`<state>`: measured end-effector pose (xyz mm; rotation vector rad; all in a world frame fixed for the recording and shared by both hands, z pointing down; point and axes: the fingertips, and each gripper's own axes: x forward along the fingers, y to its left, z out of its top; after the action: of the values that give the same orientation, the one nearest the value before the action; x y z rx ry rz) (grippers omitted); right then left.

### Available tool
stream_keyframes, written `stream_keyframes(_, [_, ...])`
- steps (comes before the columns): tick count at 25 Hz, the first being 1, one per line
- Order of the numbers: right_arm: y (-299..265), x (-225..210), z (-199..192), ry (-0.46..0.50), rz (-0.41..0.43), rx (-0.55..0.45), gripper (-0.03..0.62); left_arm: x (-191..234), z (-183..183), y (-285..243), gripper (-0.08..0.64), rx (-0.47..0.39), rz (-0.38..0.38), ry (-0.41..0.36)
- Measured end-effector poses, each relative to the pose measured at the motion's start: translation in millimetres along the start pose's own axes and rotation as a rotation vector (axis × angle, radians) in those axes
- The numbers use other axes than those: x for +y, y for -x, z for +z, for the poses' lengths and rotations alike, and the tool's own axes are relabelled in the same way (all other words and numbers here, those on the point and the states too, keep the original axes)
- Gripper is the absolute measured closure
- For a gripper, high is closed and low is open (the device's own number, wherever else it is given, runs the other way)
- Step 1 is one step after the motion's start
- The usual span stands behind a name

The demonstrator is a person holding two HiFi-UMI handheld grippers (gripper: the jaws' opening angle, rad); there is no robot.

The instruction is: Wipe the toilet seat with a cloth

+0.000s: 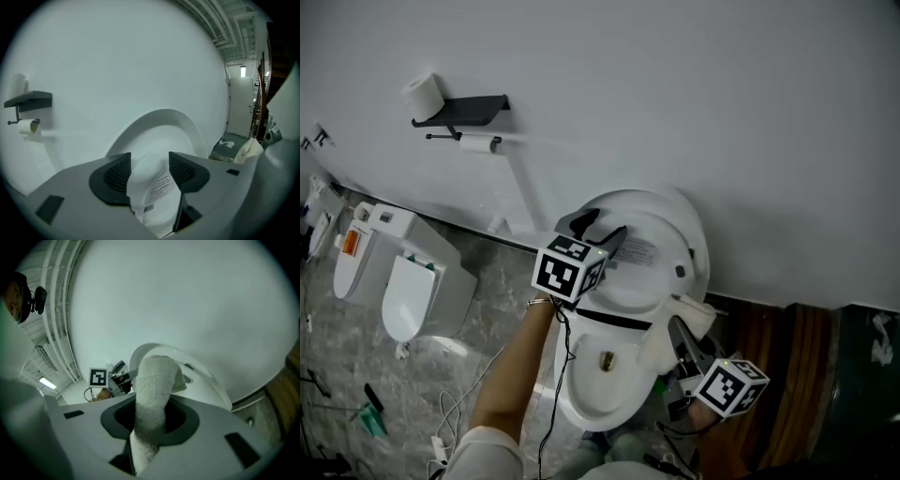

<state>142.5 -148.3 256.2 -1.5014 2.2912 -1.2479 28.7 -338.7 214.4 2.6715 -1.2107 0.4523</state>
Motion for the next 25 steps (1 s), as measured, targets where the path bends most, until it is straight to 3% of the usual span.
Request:
stream_keyframes(4, [15.6, -4.9, -16.3, -0.078, 0.004, 0.014, 0.499, 6.1, -12.7, -21.0, 0.310, 0.101, 0.018, 0.007])
stream_keyframes(8, [22.3, -17.3, -20.4, -0.073, -0.016, 0.018, 0.499, 8.5, -12.6, -12.6, 0.311, 0.035, 0.067, 0.123])
stream_keyframes(11, [36.9, -23.0, -7.6, -0.117, -0.022, -0.049, 0.499, -6.8, -15.1, 15.1, 0.311, -0.005, 0.062, 0.189])
stream_keyframes(17, [73.4, 8.3, 42.5, -0.028, 0.037, -0.206, 0.499, -49.6, -40.4, 94.0, 0.333, 0.069, 0.007, 0.158])
stream_keyframes(21, [97.6, 21.6, 32.4, -0.038, 0.020, -0.249, 0.499, -79.6, -68.5, 142.1, 0.333, 0.105, -0.042, 0.147])
stream_keyframes(25, [111.9, 41.6, -1.6, -0.061, 0.025, -0.238, 0.499, -108.2, -103.2, 186.3, 0.333, 0.173, -0.105, 0.122])
